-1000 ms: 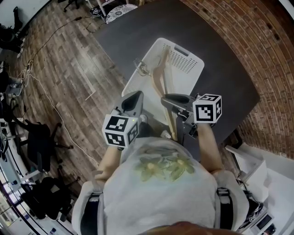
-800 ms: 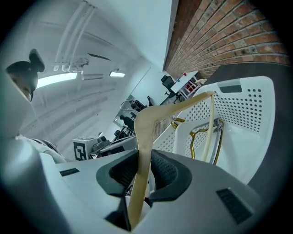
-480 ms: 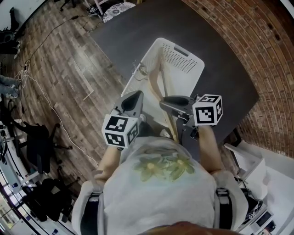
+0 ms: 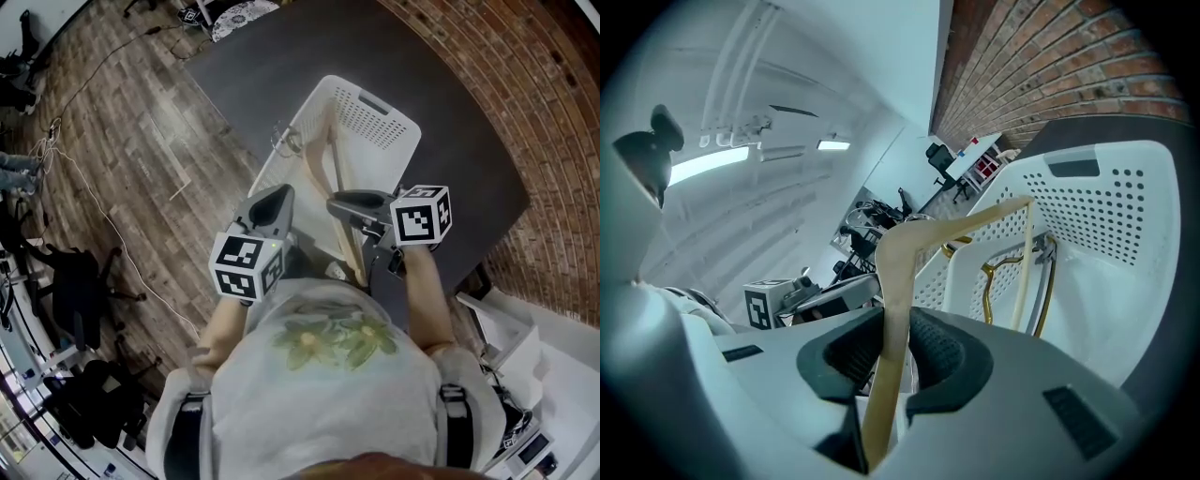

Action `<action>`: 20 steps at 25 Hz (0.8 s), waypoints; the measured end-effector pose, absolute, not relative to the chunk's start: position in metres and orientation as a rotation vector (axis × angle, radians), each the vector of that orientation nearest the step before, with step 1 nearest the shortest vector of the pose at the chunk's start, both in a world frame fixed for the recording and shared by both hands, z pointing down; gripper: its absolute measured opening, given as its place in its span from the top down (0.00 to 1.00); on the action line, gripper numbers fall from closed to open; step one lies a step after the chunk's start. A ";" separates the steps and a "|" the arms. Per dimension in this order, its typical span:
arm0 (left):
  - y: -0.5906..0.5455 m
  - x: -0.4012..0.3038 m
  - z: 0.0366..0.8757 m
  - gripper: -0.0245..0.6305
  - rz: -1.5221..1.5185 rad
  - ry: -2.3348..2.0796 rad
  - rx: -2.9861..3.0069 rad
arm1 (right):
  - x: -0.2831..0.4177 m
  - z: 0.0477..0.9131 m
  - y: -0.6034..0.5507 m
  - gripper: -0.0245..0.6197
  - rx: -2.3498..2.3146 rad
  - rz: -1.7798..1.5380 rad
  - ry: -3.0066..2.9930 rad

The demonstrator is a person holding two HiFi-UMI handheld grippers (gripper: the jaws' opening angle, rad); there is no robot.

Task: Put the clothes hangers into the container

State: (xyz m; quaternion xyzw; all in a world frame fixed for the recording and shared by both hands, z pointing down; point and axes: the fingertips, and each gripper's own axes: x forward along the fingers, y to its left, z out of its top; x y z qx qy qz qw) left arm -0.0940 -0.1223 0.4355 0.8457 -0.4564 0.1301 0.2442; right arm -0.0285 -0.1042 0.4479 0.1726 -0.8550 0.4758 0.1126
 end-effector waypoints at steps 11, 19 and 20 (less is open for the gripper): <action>-0.125 -0.094 0.440 0.92 0.351 -1.249 2.297 | -0.032 0.464 -0.116 0.80 0.507 1.405 -2.459; -0.128 -0.091 0.440 0.92 0.355 -1.245 2.295 | -0.037 0.469 -0.112 0.80 0.460 1.361 -2.425; -0.128 -0.090 0.441 0.92 0.356 -1.244 2.295 | -0.037 0.470 -0.112 0.80 0.458 1.370 -2.426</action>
